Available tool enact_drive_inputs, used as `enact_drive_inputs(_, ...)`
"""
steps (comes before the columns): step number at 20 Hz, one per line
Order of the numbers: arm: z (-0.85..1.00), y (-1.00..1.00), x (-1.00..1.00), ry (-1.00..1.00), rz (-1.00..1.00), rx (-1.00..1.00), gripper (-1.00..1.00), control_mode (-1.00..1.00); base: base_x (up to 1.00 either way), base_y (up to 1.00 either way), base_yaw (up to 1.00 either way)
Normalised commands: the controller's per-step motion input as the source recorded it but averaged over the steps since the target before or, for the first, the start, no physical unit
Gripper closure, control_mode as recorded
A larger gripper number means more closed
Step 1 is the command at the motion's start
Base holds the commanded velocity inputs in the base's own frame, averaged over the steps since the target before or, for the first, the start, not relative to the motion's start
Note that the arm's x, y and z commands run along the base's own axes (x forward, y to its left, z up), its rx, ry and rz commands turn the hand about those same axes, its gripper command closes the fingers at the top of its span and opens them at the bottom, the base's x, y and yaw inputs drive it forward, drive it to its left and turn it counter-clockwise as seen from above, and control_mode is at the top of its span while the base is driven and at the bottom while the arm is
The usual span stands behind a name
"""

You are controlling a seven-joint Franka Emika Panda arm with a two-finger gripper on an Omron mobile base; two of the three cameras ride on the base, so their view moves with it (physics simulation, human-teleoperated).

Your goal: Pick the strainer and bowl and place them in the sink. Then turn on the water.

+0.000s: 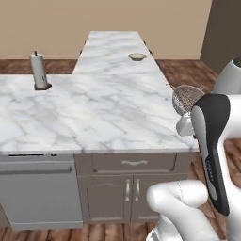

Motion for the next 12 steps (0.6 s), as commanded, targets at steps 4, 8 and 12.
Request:
enact_drive_inputs(4, 0.00, 0.00, 0.00, 0.00, 0.00, 0.00, 1.00, 1.00, 0.00, 1.00, -0.29)
enact_drive_inputs(8, 0.00, 0.00, 0.00, 0.00, 0.00, 0.00, 1.00, 1.00, 0.00, 1.00, -0.28)
enact_drive_inputs(12, 0.00, 0.00, 0.00, 0.00, 0.00, 0.00, 1.00, 1.00, 0.00, 1.00, -0.22)
